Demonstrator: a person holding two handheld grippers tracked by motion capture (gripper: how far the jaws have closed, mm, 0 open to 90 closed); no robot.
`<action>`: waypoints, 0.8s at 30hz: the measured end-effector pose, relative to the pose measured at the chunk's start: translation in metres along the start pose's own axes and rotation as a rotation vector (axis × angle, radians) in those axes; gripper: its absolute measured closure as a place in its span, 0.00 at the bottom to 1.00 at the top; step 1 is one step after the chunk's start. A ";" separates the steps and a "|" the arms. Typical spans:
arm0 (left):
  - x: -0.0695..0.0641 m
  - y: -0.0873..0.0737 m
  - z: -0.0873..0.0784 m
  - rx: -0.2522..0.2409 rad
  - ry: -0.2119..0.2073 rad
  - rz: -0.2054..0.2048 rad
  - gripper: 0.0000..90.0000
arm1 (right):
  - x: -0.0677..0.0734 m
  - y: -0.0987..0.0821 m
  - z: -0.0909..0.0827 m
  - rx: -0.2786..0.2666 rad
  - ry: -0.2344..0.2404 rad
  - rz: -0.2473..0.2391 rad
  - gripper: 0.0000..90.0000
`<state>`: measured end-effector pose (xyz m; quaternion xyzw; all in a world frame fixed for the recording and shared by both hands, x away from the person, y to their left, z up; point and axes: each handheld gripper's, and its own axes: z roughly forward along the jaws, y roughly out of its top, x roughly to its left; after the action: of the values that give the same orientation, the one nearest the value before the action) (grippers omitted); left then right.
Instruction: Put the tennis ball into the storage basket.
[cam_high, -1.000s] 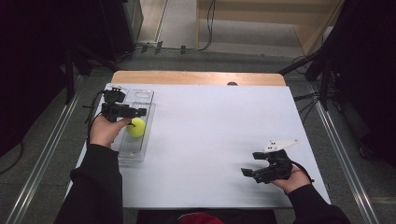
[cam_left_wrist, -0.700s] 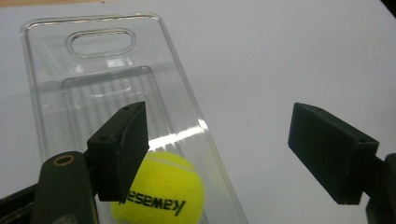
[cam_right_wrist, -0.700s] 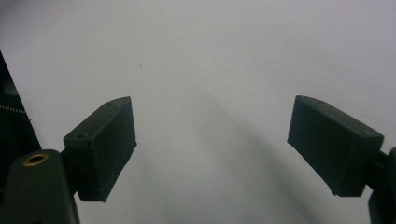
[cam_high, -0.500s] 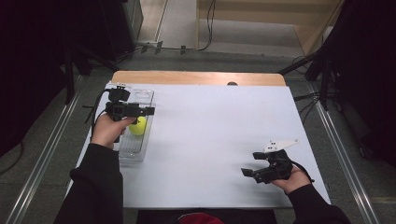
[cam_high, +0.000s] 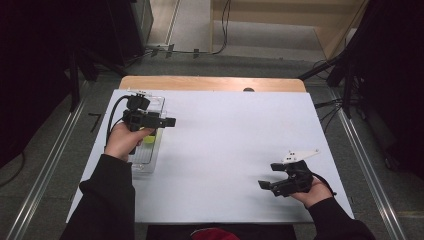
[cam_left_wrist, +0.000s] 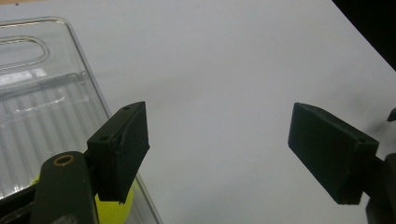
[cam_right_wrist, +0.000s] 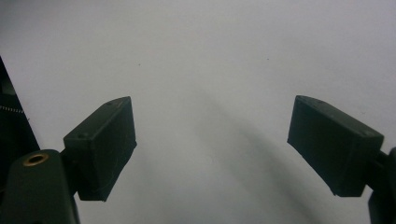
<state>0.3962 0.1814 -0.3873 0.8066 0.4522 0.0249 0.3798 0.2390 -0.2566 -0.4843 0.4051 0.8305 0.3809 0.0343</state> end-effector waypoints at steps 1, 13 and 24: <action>-0.001 0.000 0.001 0.003 -0.005 0.000 0.24 | 0.000 0.000 0.000 0.000 0.000 0.000 0.15; -0.010 -0.004 0.012 0.039 -0.038 0.017 0.24 | 0.000 0.000 0.000 -0.001 -0.003 0.006 0.15; -0.018 -0.010 0.019 0.058 -0.048 0.038 0.24 | -0.001 0.000 -0.001 -0.002 -0.011 0.010 0.15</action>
<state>0.3860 0.1590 -0.4016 0.8259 0.4282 -0.0005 0.3667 0.2389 -0.2575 -0.4843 0.4114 0.8278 0.3796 0.0372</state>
